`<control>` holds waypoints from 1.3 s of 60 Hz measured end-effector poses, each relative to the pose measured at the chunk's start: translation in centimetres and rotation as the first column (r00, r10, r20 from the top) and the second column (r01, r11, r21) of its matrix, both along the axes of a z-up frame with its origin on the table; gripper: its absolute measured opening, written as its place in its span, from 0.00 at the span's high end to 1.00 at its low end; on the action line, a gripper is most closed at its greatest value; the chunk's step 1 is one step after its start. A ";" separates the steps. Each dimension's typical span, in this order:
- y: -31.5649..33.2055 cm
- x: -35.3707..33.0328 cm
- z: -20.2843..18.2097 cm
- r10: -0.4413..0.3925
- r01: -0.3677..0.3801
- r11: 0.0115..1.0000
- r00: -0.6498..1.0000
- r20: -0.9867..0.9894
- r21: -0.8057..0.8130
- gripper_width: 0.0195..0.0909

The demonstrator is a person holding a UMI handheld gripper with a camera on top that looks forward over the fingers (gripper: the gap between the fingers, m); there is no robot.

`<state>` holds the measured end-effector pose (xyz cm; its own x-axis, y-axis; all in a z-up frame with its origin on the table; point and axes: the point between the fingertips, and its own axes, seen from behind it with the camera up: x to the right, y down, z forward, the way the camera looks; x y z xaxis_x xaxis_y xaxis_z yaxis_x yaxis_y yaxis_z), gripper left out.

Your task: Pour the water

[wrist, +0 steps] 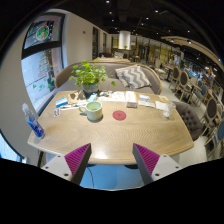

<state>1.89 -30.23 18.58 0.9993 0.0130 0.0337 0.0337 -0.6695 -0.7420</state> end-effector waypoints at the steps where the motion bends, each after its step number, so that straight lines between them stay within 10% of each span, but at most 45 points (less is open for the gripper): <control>1: 0.1 -0.1 -0.2 -0.001 0.001 1.000 1.000 0.002 -0.001 0.07; 25: -2.3 -9.6 -2.9 -0.050 0.050 0.999 0.998 0.025 -0.015 0.08; 44: -3.5 -28.8 -7.0 0.080 -0.081 0.997 0.994 -0.080 -0.005 0.08; 60: 3.6 -42.4 -7.0 0.196 -0.178 0.974 0.972 -0.127 0.143 0.07; 78: 12.7 -45.8 -9.0 0.139 -0.113 0.963 0.986 -0.090 0.244 0.20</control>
